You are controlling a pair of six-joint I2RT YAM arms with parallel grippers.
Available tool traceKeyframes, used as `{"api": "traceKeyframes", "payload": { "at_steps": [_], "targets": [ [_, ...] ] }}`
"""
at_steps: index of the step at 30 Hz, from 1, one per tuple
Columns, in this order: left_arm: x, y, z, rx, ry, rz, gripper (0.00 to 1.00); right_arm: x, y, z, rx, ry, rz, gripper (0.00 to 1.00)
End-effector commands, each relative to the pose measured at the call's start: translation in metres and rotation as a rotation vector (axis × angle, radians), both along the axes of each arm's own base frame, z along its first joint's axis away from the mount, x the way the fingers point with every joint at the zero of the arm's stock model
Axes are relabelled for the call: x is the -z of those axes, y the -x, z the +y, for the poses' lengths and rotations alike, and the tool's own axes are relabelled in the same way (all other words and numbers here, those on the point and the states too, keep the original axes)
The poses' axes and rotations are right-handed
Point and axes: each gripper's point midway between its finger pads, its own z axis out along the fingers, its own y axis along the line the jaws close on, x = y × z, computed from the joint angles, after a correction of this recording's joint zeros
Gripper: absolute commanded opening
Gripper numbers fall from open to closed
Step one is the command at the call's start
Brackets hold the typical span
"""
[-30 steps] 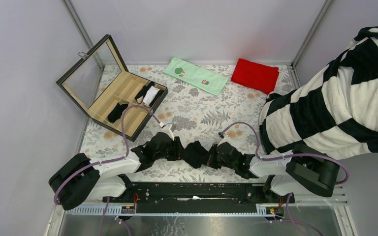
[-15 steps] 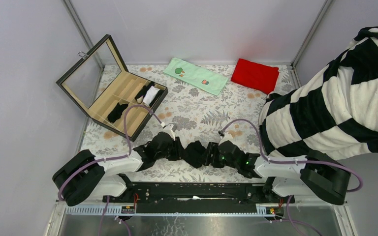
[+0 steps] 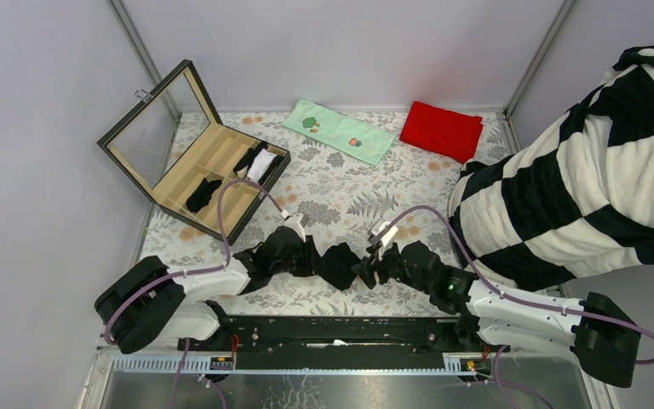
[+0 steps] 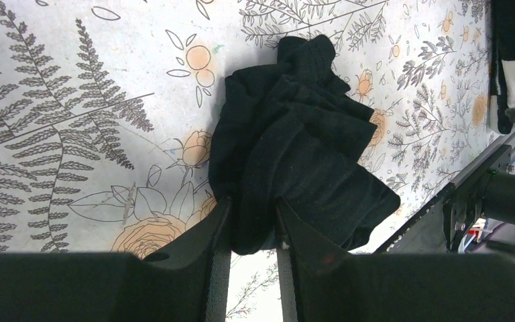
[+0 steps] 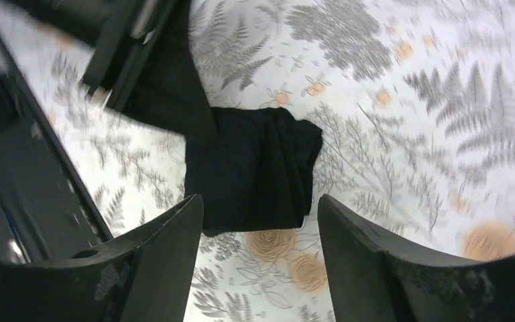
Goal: Roll the underwear
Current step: Roll the underwear to the center of the board.
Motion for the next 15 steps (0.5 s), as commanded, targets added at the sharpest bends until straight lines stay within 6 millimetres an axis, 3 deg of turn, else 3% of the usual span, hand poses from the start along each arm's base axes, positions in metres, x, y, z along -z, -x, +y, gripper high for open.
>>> {"api": "traceKeyframes", "payload": {
  "at_steps": [1,4,9,15],
  "targets": [
    [0.008,0.0,0.004,0.019,-0.053,0.004,0.32,-0.028,0.018,0.027,-0.497,0.202,-0.46,0.7],
    [0.009,0.0,0.004,0.024,-0.058,0.008,0.32,-0.021,0.036,0.037,-0.705,0.352,-0.619,0.71],
    [0.011,0.001,0.003,0.023,-0.058,0.021,0.32,0.02,0.049,0.035,-0.923,0.685,-0.846,0.73],
    [0.01,0.001,0.002,0.02,-0.05,0.026,0.31,0.037,0.046,0.04,-0.986,0.791,-0.957,0.74]
  ]
}}
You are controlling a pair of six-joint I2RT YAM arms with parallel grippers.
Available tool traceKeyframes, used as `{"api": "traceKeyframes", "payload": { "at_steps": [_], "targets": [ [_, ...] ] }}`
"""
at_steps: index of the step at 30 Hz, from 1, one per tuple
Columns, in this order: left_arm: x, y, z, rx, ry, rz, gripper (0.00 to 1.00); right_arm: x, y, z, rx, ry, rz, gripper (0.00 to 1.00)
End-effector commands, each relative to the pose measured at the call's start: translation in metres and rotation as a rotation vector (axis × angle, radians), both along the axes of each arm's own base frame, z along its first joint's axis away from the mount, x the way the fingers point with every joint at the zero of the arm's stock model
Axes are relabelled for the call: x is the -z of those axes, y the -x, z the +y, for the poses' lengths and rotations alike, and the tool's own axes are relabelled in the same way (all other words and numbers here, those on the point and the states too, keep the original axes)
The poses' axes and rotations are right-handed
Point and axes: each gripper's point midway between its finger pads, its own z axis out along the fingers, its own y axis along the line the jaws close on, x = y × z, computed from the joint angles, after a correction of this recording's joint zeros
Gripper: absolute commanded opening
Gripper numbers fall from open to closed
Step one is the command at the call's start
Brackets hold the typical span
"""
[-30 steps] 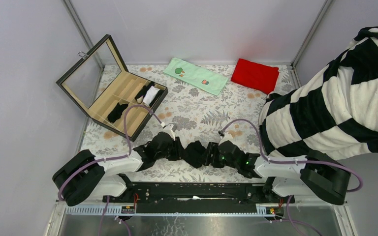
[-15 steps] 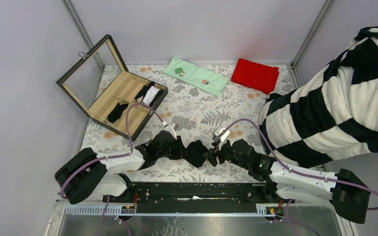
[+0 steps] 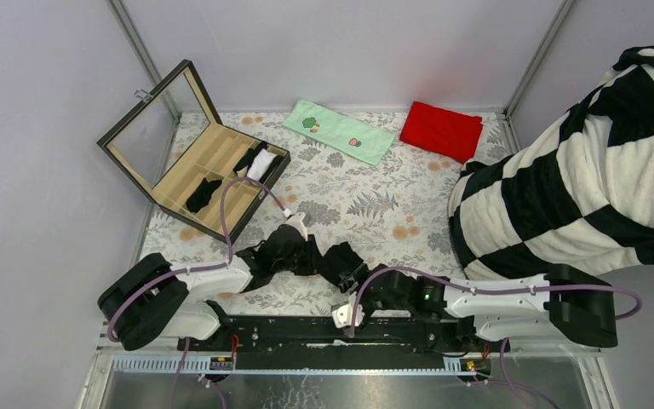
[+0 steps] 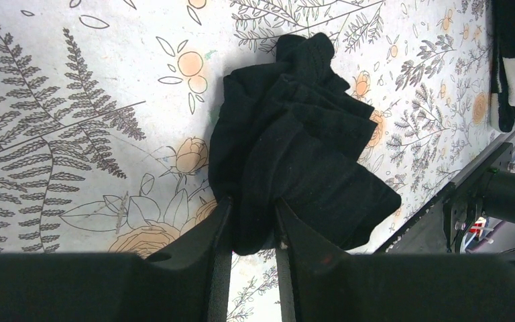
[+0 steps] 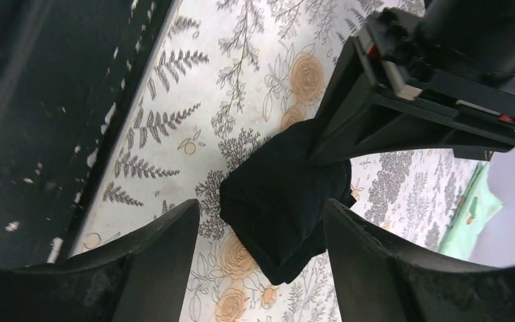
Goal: Roll the underwear
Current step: Roll the underwear to the center of the board.
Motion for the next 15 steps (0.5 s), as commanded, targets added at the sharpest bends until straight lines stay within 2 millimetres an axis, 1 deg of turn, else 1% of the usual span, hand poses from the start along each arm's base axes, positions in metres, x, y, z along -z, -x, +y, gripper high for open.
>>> {"api": "traceKeyframes", "payload": {
  "at_steps": [1,3,7,12,15],
  "targets": [
    [0.011,0.003,0.007,0.002,-0.046,0.023,0.31,0.003,-0.018,0.0,-0.07,0.091,-0.219,0.74],
    [0.011,0.004,0.007,0.009,-0.05,0.024,0.31,0.008,-0.022,0.001,-0.068,0.112,-0.25,0.74],
    [0.013,0.005,0.008,0.011,-0.054,0.025,0.31,0.023,-0.033,-0.005,-0.074,0.191,-0.34,0.75],
    [0.012,0.005,0.008,0.01,-0.05,0.025,0.31,0.039,-0.039,-0.009,-0.057,0.237,-0.372,0.75],
    [0.012,0.005,0.007,0.009,-0.048,0.026,0.3,0.043,-0.044,-0.01,-0.018,0.238,-0.381,0.71]
  ]
}}
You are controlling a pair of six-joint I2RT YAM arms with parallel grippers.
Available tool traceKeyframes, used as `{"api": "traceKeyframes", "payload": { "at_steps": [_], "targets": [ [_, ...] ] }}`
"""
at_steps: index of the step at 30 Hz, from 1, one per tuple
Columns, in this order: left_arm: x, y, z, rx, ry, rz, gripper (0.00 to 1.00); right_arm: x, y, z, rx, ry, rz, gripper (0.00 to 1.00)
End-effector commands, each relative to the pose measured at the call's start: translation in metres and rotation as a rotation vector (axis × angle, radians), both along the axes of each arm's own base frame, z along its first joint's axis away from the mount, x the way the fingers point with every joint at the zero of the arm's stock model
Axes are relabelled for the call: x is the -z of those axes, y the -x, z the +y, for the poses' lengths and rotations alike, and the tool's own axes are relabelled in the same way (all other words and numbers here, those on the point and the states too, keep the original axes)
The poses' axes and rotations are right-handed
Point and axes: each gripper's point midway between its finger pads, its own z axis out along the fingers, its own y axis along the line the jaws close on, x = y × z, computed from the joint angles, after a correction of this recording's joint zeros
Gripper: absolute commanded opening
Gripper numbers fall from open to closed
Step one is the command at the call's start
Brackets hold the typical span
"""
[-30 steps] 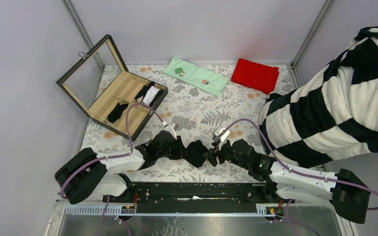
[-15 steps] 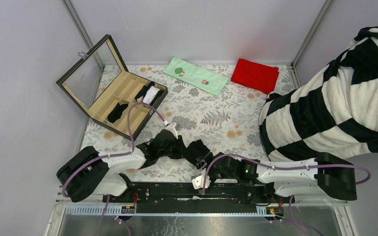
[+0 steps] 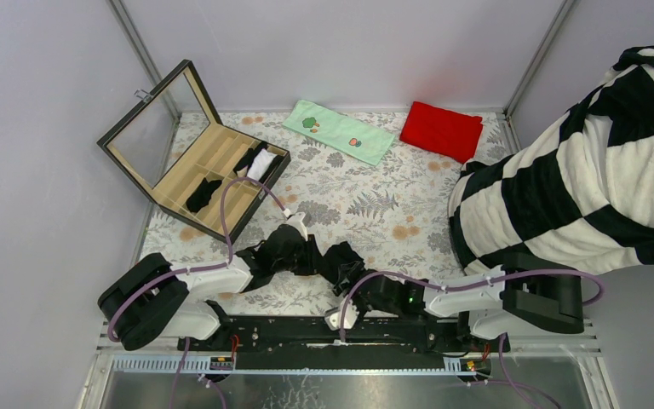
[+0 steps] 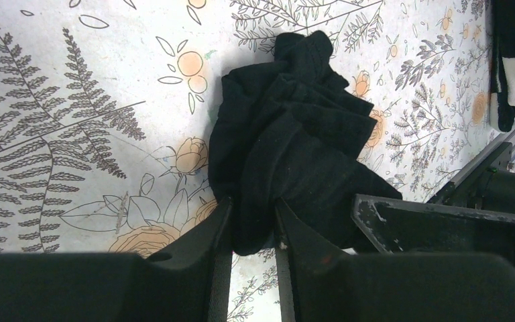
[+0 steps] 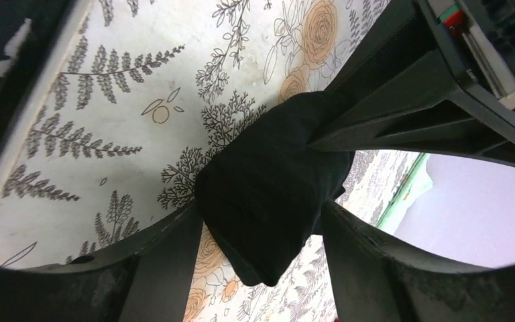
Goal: Roll the underwear
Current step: Roll the underwear to the center of the board.
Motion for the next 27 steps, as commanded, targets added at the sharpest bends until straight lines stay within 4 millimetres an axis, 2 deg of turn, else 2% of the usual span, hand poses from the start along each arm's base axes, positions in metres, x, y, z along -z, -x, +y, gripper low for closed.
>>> {"api": "traceKeyframes", "payload": {
  "at_steps": [1,4,6,8,11,13,18,21,27],
  "targets": [
    [0.012,0.004,0.008,0.005,-0.049,0.024,0.3,0.008,-0.011,-0.007,0.033,0.039,-0.08,0.68],
    [0.01,0.004,0.009,0.002,-0.047,0.02,0.3,0.011,-0.011,-0.009,0.083,0.006,-0.054,0.53],
    [0.009,0.004,0.009,-0.001,-0.043,0.019,0.3,0.013,-0.009,-0.011,0.1,-0.013,-0.047,0.33],
    [0.007,0.004,0.01,-0.002,-0.04,0.014,0.3,0.016,-0.007,-0.011,0.114,-0.03,-0.031,0.18],
    [0.001,0.002,0.011,-0.018,-0.038,0.008,0.31,0.014,-0.004,-0.009,0.152,-0.085,0.006,0.08],
    [-0.008,-0.001,0.015,-0.051,-0.032,-0.005,0.34,0.012,0.001,-0.007,0.169,-0.136,0.055,0.05],
    [-0.054,-0.02,0.027,-0.158,0.018,-0.106,0.56,0.0,0.014,0.002,0.215,-0.314,0.207,0.02],
    [-0.075,-0.027,0.036,-0.197,0.017,-0.153,0.62,-0.01,0.018,0.007,0.257,-0.434,0.292,0.02],
    [-0.079,-0.026,0.039,-0.201,0.022,-0.145,0.65,-0.024,0.024,0.017,0.342,-0.64,0.472,0.0]
  ]
}}
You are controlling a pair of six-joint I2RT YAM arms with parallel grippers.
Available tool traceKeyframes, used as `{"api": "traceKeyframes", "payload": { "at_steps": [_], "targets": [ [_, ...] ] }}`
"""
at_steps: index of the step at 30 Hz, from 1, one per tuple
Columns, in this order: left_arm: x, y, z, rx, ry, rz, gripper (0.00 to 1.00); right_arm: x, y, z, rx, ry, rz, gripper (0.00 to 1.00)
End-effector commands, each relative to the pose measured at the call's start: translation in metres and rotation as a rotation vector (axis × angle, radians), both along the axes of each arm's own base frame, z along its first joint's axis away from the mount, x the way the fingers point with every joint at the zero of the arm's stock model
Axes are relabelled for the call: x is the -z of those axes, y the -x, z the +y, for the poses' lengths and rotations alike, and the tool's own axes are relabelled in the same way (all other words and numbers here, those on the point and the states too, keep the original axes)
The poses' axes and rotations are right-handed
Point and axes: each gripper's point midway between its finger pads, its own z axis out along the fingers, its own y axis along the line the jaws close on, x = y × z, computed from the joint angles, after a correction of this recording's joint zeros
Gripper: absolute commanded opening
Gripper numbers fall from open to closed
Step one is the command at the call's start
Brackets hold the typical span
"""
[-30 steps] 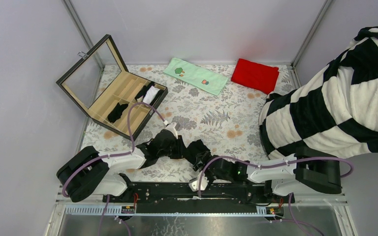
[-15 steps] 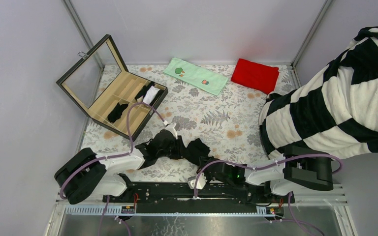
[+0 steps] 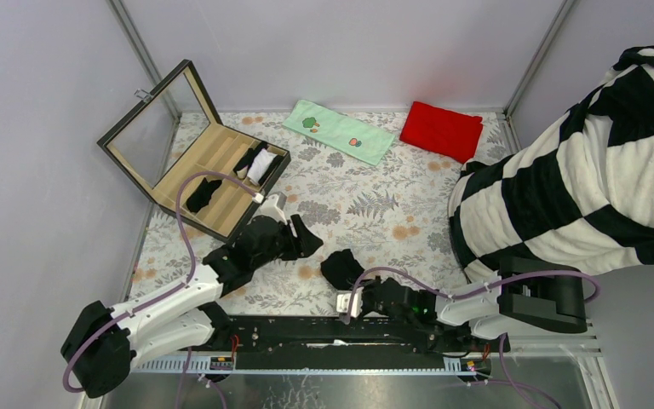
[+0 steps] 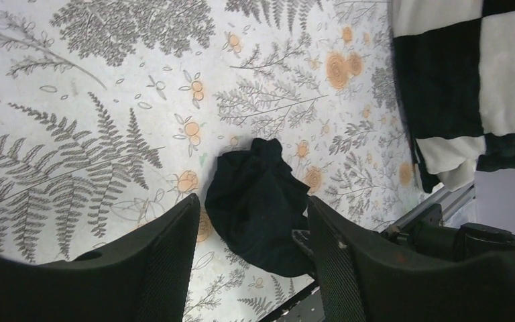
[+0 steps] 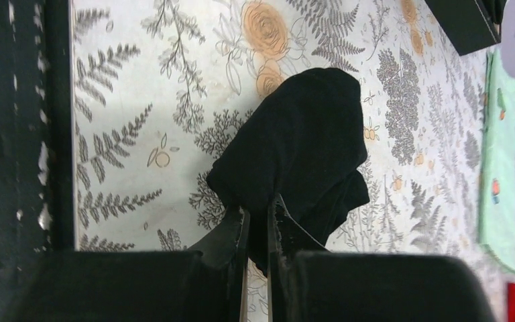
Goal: Roll the underwear
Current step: Roll the underwear to the center of the board.
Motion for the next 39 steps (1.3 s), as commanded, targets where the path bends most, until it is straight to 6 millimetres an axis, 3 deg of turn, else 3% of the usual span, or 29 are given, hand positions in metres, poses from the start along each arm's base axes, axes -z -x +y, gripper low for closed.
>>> {"api": "traceKeyframes", "payload": {
  "at_steps": [1,23,30,39],
  "targets": [
    [0.011,0.002,0.01,-0.025,-0.049,0.036,0.66,-0.028,0.01,0.022,0.071,-0.289,0.181,0.0],
    [0.016,0.022,-0.018,0.075,0.151,0.105,0.73,-0.046,-0.015,0.005,0.484,-0.824,0.544,0.0],
    [0.019,0.016,-0.029,0.076,0.161,0.138,0.86,-0.037,-0.013,0.011,0.465,-0.753,0.524,0.0],
    [0.035,0.02,-0.041,0.049,0.175,0.229,0.9,-0.03,-0.015,0.013,0.473,-0.708,0.497,0.0]
  ]
}}
